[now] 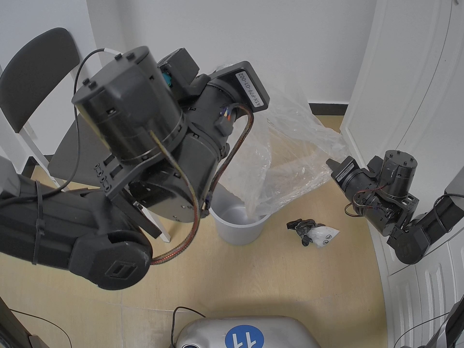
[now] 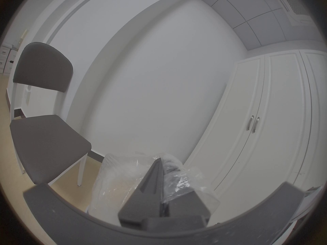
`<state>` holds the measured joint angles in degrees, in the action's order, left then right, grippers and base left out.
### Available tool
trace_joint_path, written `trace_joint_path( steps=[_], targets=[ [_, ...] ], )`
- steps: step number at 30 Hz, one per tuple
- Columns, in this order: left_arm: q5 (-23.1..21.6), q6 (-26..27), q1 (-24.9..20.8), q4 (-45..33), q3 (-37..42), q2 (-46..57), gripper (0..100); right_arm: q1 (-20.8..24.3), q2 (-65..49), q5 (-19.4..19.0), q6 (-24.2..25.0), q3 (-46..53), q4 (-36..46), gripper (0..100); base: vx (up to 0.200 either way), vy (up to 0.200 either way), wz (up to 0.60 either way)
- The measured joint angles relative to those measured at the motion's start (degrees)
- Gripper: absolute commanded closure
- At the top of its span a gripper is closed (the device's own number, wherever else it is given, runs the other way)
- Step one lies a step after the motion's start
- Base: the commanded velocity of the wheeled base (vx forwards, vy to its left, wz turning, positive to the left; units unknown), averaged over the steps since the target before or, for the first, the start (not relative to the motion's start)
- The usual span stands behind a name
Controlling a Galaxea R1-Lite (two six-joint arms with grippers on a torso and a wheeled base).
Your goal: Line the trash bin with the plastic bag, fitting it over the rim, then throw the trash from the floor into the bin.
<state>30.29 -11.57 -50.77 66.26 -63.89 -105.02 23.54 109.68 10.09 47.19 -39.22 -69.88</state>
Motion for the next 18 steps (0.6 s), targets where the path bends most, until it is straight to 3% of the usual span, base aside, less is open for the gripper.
trace_joint_path(
  steps=[8, 15, 18],
  targets=[
    [-0.07, 0.11, 1.52, -1.61, 0.02, -0.93, 100, -0.04, -2.38, 0.30, -2.77, 0.33, 0.20, 100, 0.000, 0.000, 0.00],
    [-1.21, 0.29, 2.82, -9.68, 2.45, -0.96, 100, -0.04, -5.68, 5.56, -10.15, 0.24, 1.04, 100, 0.000, 0.000, 0.00],
    [-4.66, 0.66, 3.69, -11.02, 5.07, -0.27, 100, 0.07, -7.92, 6.33, -12.76, 0.33, 2.74, 100, 0.000, 0.000, 0.00]
  ],
)
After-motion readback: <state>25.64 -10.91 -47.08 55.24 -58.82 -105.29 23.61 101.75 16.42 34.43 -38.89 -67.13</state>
